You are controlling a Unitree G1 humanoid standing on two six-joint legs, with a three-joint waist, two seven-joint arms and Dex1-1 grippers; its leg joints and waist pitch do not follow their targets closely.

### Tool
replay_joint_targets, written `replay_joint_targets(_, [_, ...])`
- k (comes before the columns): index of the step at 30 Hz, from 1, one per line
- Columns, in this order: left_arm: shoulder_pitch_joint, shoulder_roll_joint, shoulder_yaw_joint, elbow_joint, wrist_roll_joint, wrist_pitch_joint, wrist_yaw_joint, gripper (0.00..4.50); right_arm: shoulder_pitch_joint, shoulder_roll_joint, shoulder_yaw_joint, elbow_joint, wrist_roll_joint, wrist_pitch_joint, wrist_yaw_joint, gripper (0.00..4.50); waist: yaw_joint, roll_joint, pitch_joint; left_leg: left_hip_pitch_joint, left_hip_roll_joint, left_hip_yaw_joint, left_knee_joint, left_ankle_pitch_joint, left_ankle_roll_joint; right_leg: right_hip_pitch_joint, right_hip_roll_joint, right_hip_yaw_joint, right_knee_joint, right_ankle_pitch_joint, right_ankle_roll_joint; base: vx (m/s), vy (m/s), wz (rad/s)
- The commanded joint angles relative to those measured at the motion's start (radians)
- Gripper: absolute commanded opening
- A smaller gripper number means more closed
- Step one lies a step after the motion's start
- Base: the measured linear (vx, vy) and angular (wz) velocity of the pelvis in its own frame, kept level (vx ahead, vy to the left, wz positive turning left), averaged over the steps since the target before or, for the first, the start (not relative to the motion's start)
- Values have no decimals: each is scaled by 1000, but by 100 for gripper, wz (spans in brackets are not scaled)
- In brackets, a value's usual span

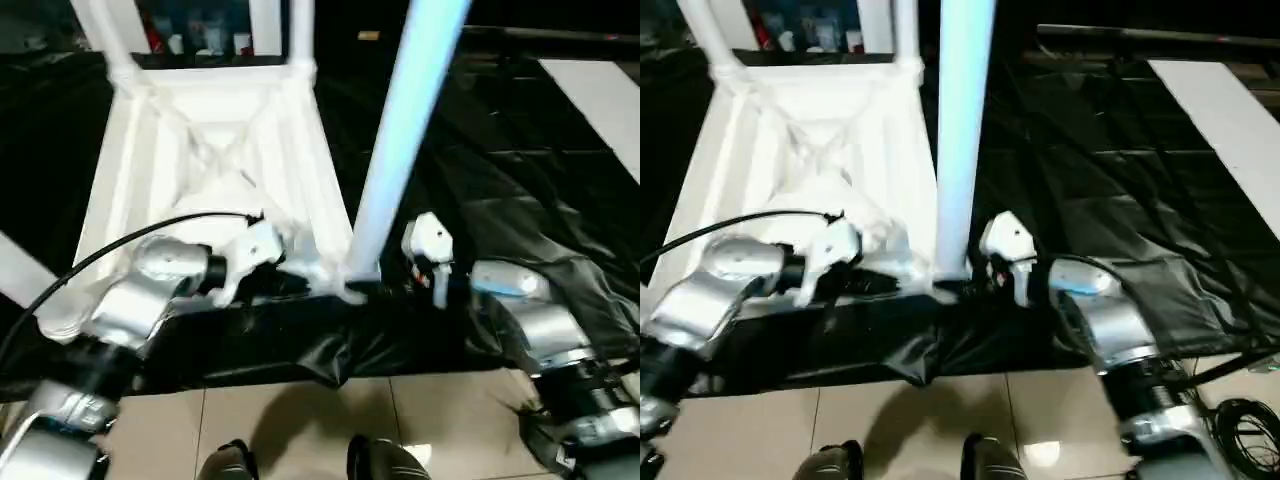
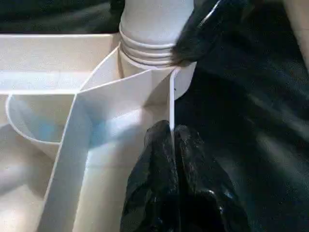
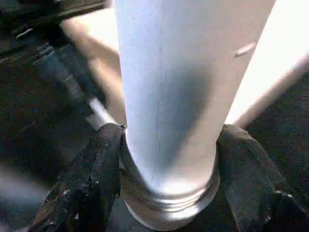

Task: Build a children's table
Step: Rotate leg to tighten

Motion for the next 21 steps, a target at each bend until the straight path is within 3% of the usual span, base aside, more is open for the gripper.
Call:
replay_joint_targets(1, [7,-47,-8,80,26,23,100,0,10,41,-61,18,-6,34,-156,259,1,-11,-69,13,7,-4,-59,-222,41,59,-42,38,-88,-386,-161,0,0,0])
replay_joint_targets(8, [-85,-167,11,187,57,67,288,0,20,201,-125,40,-32,73,-472,259,2,-9,-64,12,4,-7,-65,-264,30,48,-41,35,-103,-468,-114,0,0,0])
replay_joint_targets(10, [-135,-218,19,250,78,74,381,0,-3,275,-154,86,-56,79,-645,259,0,-6,-68,13,2,-10,-66,-272,10,45,-42,34,-103,-482,-104,0,0,0])
replay_joint_targets(12, [-157,-238,21,285,96,67,426,0,-23,292,-143,120,-94,85,-711,259,0,-6,-69,14,1,-12,-68,-277,3,49,-39,32,-102,-472,-94,0,0,0])
replay_joint_targets(16, [-167,-242,11,307,116,48,422,0,-44,298,-129,155,-115,73,-721,259,3,-7,-73,9,0,-8,-65,-252,26,52,-38,34,-95,-363,-110,0,0,0])
replay_joint_targets(21, [-150,-223,-3,288,120,35,387,0,-25,303,-122,110,-79,46,-631,259,5,-7,-74,7,1,-6,-63,-236,46,58,-40,35,-91,-317,-133,0,0,0])
